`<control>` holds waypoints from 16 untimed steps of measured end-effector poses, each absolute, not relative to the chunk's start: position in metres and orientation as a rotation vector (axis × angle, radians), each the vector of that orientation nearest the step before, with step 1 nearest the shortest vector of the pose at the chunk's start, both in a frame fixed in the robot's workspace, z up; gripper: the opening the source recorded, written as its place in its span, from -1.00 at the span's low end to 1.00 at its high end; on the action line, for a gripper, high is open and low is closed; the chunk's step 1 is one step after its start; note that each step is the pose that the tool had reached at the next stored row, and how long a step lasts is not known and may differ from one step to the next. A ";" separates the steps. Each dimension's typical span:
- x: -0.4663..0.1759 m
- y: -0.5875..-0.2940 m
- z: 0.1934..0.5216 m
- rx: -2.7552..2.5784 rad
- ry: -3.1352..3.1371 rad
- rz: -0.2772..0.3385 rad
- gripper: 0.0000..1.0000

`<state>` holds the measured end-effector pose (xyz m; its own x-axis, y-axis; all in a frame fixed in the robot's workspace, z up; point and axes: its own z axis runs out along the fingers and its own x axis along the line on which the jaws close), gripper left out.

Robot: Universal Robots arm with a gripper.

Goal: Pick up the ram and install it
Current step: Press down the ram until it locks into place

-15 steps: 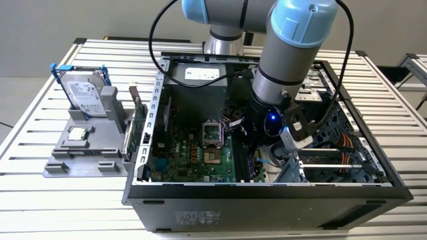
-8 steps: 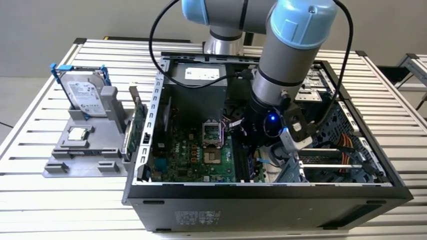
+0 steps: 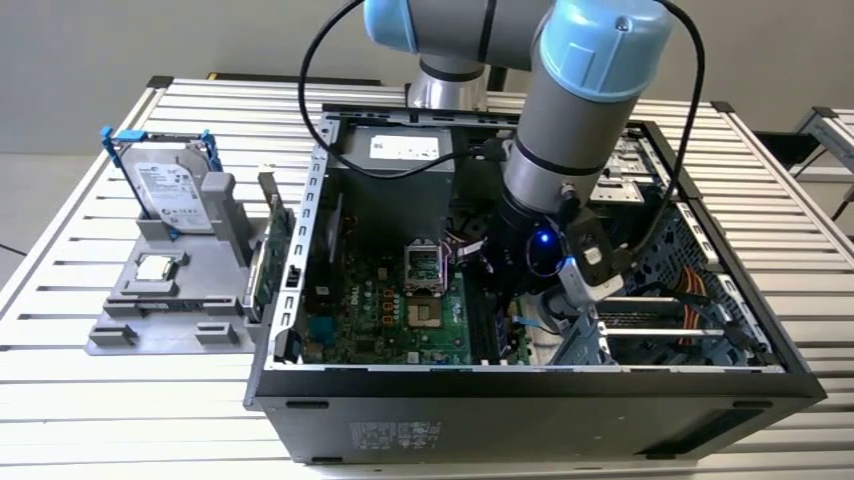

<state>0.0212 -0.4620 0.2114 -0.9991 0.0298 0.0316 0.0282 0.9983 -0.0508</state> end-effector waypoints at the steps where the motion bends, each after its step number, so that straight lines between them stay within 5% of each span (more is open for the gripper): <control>1: 0.021 -0.462 0.211 -0.045 -3.108 0.078 -1.00; 16: 0.021 -0.462 0.208 -0.045 -3.108 0.078 -1.00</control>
